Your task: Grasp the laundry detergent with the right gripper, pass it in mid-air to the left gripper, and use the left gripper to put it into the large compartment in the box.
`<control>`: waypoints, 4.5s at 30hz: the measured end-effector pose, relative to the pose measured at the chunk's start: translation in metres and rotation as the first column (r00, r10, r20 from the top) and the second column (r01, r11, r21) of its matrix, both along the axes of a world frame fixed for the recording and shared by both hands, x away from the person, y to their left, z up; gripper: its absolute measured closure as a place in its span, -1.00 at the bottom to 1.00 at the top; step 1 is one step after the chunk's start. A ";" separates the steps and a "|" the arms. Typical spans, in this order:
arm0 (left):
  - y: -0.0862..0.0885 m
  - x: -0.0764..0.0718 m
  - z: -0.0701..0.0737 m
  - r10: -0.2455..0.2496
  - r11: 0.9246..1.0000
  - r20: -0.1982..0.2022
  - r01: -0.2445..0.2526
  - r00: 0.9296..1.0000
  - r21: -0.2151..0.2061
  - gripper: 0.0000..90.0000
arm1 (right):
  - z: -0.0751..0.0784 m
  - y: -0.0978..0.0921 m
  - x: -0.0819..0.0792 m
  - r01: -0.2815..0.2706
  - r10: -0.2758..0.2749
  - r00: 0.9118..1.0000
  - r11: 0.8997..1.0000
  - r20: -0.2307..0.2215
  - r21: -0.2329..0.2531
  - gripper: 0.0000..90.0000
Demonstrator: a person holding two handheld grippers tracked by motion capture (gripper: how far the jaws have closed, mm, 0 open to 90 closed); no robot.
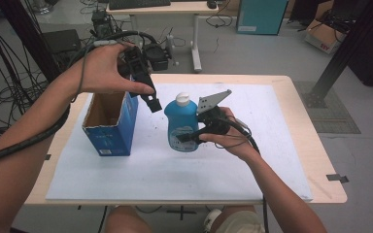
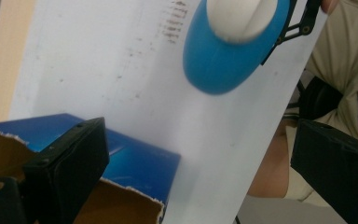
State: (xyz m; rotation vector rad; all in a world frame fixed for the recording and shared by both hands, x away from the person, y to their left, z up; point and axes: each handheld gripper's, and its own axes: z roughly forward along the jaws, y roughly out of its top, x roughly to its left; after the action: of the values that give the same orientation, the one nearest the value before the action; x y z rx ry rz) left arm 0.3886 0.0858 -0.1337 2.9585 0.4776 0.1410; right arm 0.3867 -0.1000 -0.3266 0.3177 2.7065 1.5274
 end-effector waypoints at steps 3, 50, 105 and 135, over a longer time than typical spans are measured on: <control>-0.006 0.003 -0.002 -0.032 0.999 -0.014 0.032 0.999 -0.002 -0.90 | -0.002 0.004 -0.002 -0.012 0.012 1.000 1.000 0.001 -0.008 -0.05; -0.027 -0.003 -0.042 -0.163 0.984 -0.146 0.172 0.976 0.049 -0.90 | 0.012 0.046 -0.011 -0.114 0.111 0.990 0.993 0.088 0.033 -0.05; -0.036 -0.008 -0.044 -0.174 0.981 -0.134 0.183 0.976 0.061 -0.90 | 0.019 0.041 -0.009 -0.122 0.116 0.987 0.992 0.108 0.045 -0.05; -0.035 -0.007 -0.042 -0.188 0.978 -0.133 0.198 0.973 0.069 -0.90 | 0.017 0.040 -0.008 -0.114 0.110 0.989 0.993 0.094 0.037 -0.05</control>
State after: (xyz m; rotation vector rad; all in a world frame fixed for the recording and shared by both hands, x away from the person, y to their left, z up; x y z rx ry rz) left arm 0.3815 0.0507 -0.1762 3.0854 0.1989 -0.0488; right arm 0.3792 -0.0603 -0.3092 0.0944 2.6663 1.5860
